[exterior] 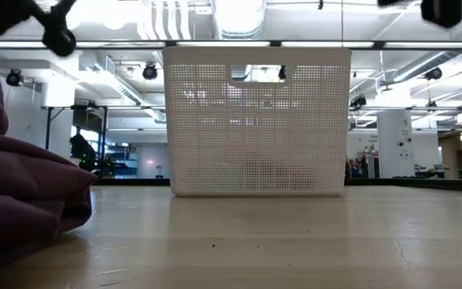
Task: Pick & place medical supplies in basket/bin
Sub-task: Return to Home Position
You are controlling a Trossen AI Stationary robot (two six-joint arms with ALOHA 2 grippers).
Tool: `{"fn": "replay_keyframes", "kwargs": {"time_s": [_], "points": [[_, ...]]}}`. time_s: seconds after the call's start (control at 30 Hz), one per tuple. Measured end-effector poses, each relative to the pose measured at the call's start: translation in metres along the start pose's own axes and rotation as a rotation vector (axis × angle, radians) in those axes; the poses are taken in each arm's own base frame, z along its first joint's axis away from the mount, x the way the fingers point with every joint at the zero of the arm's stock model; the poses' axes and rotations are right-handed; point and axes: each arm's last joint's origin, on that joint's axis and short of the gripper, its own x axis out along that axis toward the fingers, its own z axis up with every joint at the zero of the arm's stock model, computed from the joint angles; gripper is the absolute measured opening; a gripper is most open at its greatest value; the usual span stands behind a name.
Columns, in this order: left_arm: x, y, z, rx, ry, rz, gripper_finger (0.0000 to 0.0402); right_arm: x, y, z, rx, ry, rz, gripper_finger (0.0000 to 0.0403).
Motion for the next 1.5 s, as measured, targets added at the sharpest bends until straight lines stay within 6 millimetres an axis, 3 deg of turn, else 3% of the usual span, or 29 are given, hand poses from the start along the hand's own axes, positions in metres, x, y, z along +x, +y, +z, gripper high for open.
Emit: {"fn": "replay_keyframes", "kwargs": {"time_s": [0.07, 0.2, 0.33, 0.5, 0.73, 0.9, 1.17, 1.33, 1.5], "points": [[-0.002, 0.008, -0.013, -0.011, 0.011, 0.007, 0.0253, 0.007, -0.008, -0.012, -0.021, -0.002, 0.025, 0.0013], [0.0, 0.017, -0.029, 0.001, 0.097, 0.039, 0.0253, 0.024, -0.012, -0.03, -0.11, -0.048, 0.382, 0.0013], [-0.001, 0.019, -0.031, 0.017, 0.105, 0.047, 0.0253, 0.032, -0.043, -0.037, -0.141, -0.241, 0.642, 0.0013], [-0.003, 0.014, -0.025, 0.118, 0.101, 0.005, 0.0253, 0.038, -0.083, -0.053, -0.162, -0.357, 0.673, 0.0013], [-0.003, 0.011, -0.02, 0.115, 0.288, 0.089, 0.0253, 0.037, -0.105, -0.066, -0.252, -0.454, 0.684, 0.0013], [-0.004, 0.012, -0.022, 0.139, 0.32, 0.105, 0.0253, 0.051, -0.12, -0.084, -0.241, -0.448, 0.65, 0.0013], [-0.01, 0.031, -0.049, 0.136, 0.221, 0.11, 0.0253, 0.056, -0.13, -0.093, -0.204, -0.419, 0.635, 0.0013], [-0.009, 0.035, -0.053, 0.131, 0.253, 0.196, 0.0253, 0.065, -0.137, -0.104, -0.259, -0.32, 0.513, 0.0013], [-0.011, 0.04, -0.06, 0.131, 0.319, 0.241, 0.0253, 0.068, -0.137, -0.106, -0.279, -0.287, 0.5, 0.0013]]}}
